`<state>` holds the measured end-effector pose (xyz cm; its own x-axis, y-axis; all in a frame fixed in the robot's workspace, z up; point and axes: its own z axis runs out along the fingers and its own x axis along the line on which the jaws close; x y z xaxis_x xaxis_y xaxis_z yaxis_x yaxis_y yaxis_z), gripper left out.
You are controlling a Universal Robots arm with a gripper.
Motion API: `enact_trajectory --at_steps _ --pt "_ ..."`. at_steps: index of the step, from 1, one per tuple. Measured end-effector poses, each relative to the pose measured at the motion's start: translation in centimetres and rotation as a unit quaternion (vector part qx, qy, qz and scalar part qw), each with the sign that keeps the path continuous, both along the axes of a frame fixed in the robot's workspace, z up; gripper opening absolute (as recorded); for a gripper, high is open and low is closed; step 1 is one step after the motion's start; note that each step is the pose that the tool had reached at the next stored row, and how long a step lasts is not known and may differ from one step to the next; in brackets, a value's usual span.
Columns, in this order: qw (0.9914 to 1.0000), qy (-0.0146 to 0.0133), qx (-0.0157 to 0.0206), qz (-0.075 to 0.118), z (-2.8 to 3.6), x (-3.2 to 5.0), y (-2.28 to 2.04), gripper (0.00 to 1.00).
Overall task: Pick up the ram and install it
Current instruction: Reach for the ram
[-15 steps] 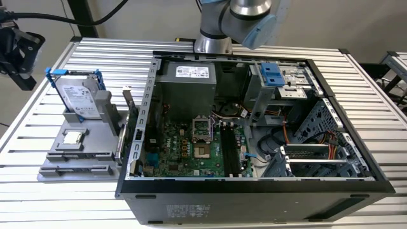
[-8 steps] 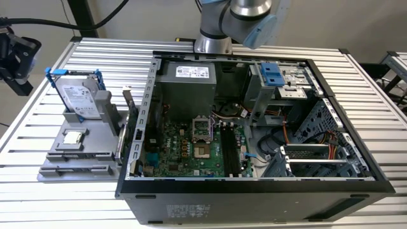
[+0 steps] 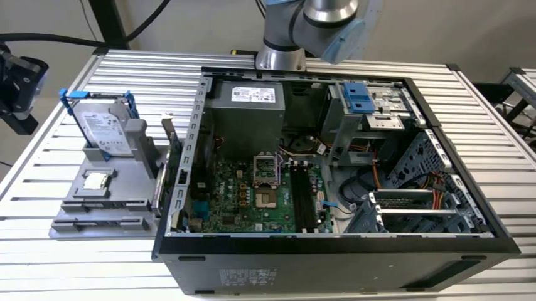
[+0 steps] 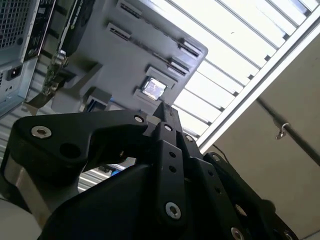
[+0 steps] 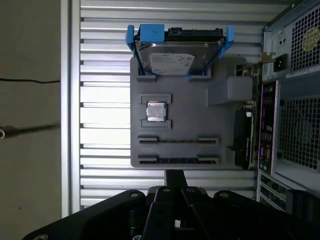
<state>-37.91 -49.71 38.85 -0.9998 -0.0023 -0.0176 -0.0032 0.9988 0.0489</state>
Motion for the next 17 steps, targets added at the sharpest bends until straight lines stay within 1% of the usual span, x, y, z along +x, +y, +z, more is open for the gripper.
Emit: enact_trajectory --at_steps 8,9,17 --pt "1.00000 0.0000 0.0000 0.000 -0.02 0.00 -1.70 0.00" --pt "1.00000 -0.0001 0.0000 0.000 -0.04 0.01 -1.85 0.00" --pt "1.00000 0.0000 0.0000 -0.001 -0.03 0.14 -1.85 0.00"
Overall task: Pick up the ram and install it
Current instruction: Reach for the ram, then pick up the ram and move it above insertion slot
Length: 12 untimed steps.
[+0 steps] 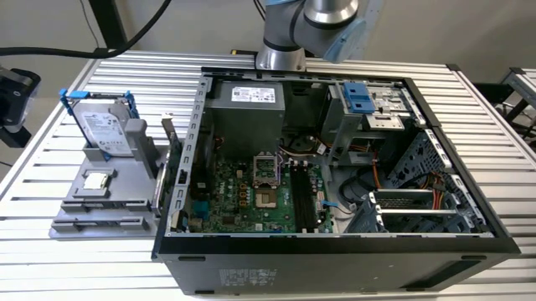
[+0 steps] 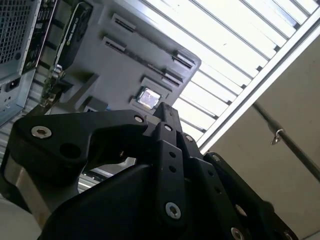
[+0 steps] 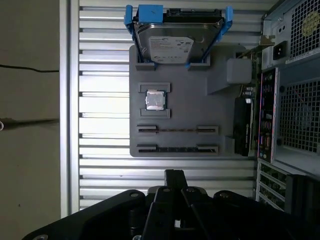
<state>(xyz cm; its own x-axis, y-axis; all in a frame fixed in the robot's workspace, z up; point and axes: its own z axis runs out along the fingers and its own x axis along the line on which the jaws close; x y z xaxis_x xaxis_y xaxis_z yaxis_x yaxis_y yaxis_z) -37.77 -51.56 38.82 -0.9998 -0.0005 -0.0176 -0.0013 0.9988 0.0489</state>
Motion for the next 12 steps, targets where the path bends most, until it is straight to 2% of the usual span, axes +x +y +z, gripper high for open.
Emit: enact_trajectory --at_steps 12 --pt "1.00000 0.0000 0.0000 0.002 0.00 0.00 0.00 0.00"
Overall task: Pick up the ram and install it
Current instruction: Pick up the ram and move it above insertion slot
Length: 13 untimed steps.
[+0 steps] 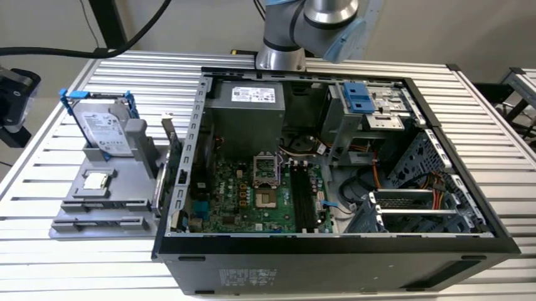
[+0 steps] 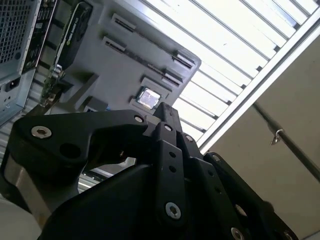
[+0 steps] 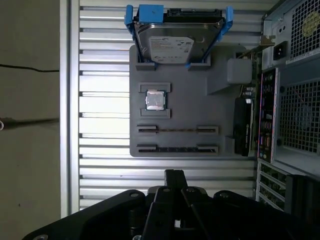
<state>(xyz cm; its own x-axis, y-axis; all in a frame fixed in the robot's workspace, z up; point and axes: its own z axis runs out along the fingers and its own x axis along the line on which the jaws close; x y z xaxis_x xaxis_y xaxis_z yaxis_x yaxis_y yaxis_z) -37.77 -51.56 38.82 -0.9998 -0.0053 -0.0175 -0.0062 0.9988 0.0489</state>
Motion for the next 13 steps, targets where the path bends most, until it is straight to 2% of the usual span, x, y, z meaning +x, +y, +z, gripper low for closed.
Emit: enact_trajectory --at_steps 3,7,10,13 --pt "0.99995 0.0000 0.0000 0.010 0.00 0.00 0.00 0.00" --pt "0.99947 0.0000 0.0000 0.033 0.00 0.00 0.00 0.00" --pt "0.99847 0.0000 0.0000 0.055 0.00 0.00 0.00 0.00" --pt "0.99696 0.0000 0.0000 0.078 0.00 0.00 0.00 0.00"
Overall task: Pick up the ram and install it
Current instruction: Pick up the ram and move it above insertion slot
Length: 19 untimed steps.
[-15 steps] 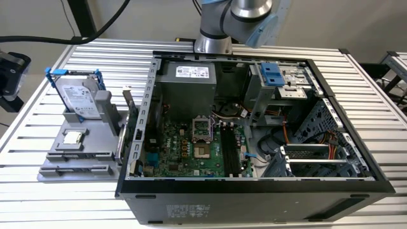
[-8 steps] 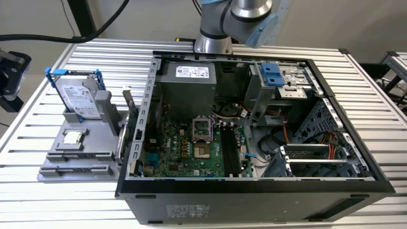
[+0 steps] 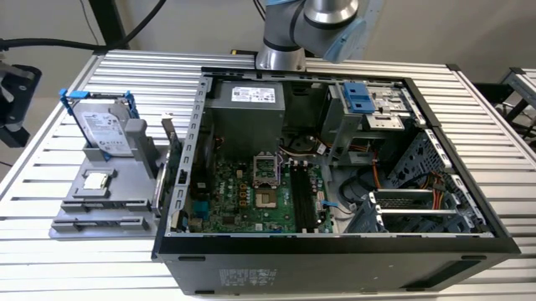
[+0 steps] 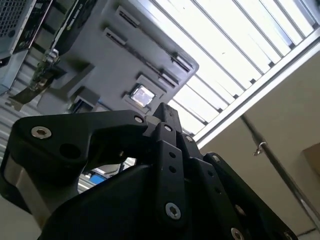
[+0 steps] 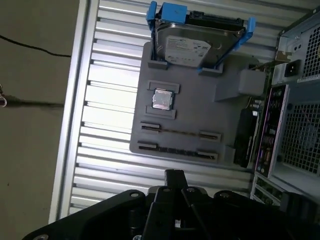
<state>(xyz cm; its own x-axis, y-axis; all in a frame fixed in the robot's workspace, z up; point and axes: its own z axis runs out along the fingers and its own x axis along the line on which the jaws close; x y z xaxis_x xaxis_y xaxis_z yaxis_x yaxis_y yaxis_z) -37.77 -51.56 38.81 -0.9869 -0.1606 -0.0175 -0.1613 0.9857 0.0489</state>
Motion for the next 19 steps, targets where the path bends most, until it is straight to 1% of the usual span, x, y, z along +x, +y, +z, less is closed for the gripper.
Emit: enact_trajectory --at_steps 2,5,7,9,11,14,18,19 --pt "0.99991 0.0000 0.0000 0.014 0.00 0.00 0.00 0.00" --pt "0.99944 0.0000 0.0000 0.034 0.00 0.00 0.00 0.00" --pt "0.99884 0.0000 0.0000 0.048 0.00 0.00 0.00 0.00" --pt "0.99800 0.0000 0.0000 0.063 0.00 0.00 0.00 0.00" --pt "0.99694 0.0000 0.0000 0.078 0.00 0.00 0.00 0.00" --pt "0.99504 0.0000 0.0000 0.099 0.00 0.00 0.00 0.00" --pt "0.99177 0.0000 0.0000 0.128 0.00 0.00 0.00 0.00" --pt "0.99078 0.0000 0.0000 0.135 0.00 0.00 0.00 0.00"
